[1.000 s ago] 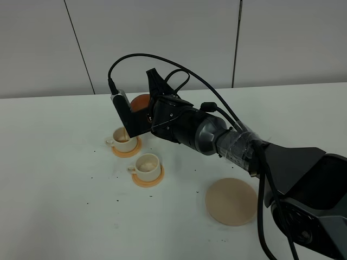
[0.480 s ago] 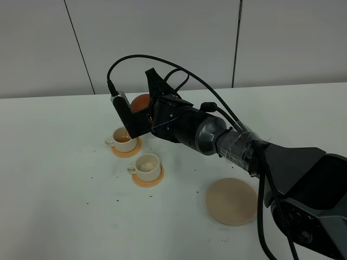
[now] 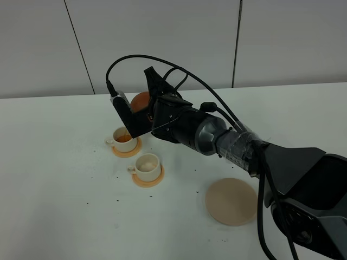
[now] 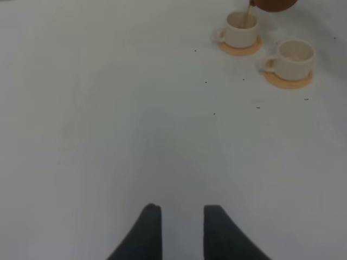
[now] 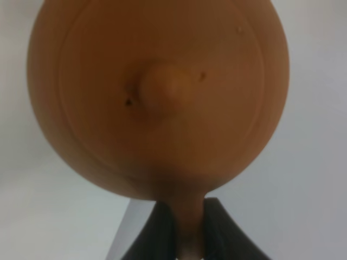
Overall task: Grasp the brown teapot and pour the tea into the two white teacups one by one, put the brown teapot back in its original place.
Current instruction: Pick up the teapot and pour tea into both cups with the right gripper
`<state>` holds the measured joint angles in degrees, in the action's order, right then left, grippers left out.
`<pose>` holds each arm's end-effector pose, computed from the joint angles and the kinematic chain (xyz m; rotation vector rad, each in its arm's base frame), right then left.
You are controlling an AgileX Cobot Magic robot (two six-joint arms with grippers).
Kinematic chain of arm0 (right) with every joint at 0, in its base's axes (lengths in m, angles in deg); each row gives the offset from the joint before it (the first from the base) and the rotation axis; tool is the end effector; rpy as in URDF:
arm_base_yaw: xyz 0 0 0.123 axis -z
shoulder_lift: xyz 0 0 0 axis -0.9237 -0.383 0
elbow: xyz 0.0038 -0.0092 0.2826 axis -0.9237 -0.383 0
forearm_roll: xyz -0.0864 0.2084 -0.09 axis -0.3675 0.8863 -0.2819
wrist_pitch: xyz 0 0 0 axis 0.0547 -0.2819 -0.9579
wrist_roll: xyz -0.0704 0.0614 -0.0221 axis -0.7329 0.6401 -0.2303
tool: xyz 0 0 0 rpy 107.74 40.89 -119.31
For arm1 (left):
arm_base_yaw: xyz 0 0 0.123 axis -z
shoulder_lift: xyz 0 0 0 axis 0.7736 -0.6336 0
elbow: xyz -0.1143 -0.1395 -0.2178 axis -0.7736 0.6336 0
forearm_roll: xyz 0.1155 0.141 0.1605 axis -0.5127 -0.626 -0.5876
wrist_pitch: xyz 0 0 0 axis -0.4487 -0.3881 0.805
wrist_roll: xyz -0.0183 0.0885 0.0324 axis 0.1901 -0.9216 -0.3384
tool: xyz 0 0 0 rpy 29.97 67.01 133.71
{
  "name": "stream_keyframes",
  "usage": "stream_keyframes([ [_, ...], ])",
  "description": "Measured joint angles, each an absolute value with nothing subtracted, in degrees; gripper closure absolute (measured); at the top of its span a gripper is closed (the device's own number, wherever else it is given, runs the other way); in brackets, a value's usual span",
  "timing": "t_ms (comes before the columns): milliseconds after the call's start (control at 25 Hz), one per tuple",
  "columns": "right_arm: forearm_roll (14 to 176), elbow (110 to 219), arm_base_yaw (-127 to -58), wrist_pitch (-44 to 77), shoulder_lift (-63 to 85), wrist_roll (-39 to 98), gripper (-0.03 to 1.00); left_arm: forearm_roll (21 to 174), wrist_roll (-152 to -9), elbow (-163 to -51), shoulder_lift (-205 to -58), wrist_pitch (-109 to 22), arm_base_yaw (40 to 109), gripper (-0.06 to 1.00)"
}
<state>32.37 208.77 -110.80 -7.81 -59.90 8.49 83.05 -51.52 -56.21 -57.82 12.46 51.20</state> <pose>0.4360 0.3520 0.1663 -2.0182 1.1008 -0.9819 -0.0070 0.0017 0.2738 0.0904 2.0122 0.0698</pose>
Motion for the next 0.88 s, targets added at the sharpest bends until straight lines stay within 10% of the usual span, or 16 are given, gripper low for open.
stream_keyframes([
  [880,26.92,208.77,-111.27,-7.12,-59.9,10.84,0.87,83.05,-51.52,-56.21,-57.82,12.46,51.2,0.69],
])
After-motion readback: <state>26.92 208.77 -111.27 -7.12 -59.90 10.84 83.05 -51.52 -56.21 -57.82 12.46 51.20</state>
